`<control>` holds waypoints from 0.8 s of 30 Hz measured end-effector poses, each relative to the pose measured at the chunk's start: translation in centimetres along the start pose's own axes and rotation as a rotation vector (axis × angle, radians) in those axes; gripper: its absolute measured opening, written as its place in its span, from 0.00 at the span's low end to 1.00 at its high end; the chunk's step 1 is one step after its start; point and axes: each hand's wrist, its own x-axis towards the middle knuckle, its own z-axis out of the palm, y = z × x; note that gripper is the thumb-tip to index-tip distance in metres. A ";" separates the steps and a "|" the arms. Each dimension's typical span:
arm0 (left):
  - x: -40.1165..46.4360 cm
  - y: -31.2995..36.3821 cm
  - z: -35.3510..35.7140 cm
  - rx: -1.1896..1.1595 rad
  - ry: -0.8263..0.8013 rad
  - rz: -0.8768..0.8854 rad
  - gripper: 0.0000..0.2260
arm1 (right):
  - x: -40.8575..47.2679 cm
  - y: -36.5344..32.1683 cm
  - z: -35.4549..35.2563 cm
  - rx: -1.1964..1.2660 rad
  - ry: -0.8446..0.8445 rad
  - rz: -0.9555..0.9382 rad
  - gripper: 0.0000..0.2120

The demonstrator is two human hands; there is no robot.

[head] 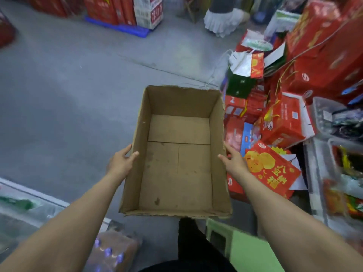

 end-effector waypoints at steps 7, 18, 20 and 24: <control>11.6 8.7 -1.5 -0.096 0.010 -0.049 0.32 | 15.1 -9.0 -3.1 -0.034 -0.090 -0.075 0.28; 32.5 19.9 -8.5 -0.100 0.080 0.011 0.27 | 36.4 -26.6 0.8 -0.145 -0.079 -0.126 0.27; 37.4 21.8 -10.5 -0.061 0.085 0.028 0.26 | 39.9 -29.8 2.5 -0.128 -0.066 -0.116 0.27; 47.4 26.4 -15.7 -0.027 0.070 0.039 0.26 | 47.2 -37.2 5.2 -0.071 -0.063 -0.075 0.27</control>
